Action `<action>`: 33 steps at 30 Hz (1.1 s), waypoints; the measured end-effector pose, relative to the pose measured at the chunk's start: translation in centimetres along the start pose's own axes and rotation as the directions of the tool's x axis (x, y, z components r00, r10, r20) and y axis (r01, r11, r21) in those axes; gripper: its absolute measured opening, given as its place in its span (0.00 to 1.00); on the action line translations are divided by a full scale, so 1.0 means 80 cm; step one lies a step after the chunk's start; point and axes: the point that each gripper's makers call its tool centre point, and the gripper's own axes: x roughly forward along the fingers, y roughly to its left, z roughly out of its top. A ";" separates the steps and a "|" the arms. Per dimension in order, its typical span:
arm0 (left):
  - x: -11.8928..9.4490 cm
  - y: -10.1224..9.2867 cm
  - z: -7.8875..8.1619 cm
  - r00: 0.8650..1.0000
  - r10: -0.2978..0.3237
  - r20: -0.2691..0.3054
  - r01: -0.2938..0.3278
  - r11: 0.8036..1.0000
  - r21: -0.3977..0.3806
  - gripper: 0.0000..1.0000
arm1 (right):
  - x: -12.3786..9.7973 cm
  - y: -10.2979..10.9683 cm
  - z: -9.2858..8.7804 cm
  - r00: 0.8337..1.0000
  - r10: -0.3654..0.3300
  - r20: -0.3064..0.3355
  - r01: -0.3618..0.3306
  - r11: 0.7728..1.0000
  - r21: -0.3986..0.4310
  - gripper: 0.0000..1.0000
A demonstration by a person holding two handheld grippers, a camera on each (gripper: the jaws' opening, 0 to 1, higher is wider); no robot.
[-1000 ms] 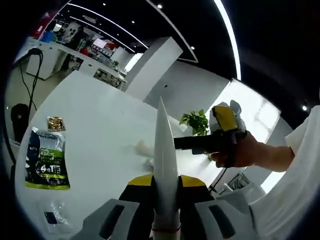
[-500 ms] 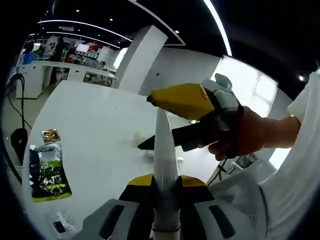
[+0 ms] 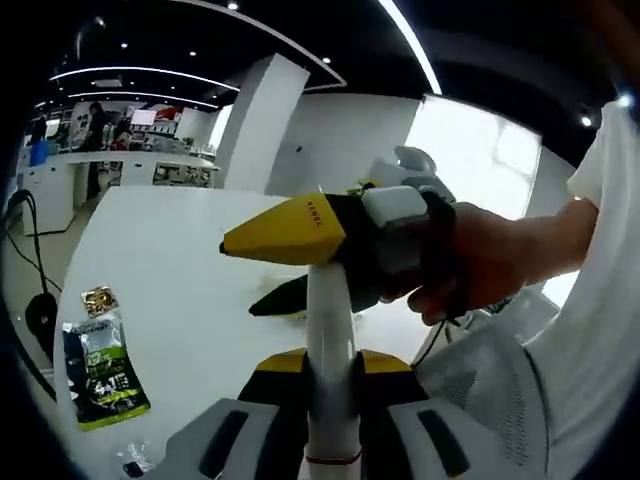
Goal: Arrange the skincare products in the storage area until every visible bottle or jar stands upright without overlapping.
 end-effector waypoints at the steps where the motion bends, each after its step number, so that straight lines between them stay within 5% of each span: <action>1: 0.000 0.003 -0.001 1.000 0.016 -0.006 -0.016 1.000 0.018 0.16 | 0.000 0.000 0.000 1.000 -0.001 0.003 0.001 1.000 -0.004 0.47; 8: -0.006 0.011 0.005 0.999 0.037 0.015 -0.037 0.999 0.006 0.15 | -0.001 0.007 0.004 1.000 0.016 0.015 -0.015 1.000 -0.025 0.45; 9: -0.008 0.015 0.006 0.999 0.048 0.022 -0.047 0.998 -0.049 0.15 | -0.001 0.006 0.006 1.000 0.016 0.021 -0.015 0.999 -0.038 0.43; 15: -0.012 0.034 0.010 0.995 0.093 0.041 -0.089 0.991 -0.098 0.15 | -0.006 0.009 0.005 1.000 0.025 0.016 -0.025 0.999 -0.037 0.38; 33: -0.009 0.030 0.004 0.992 0.129 0.017 -0.128 0.991 -0.042 0.16 | 0.000 0.006 -0.002 1.000 0.004 -0.007 -0.004 0.999 -0.032 0.34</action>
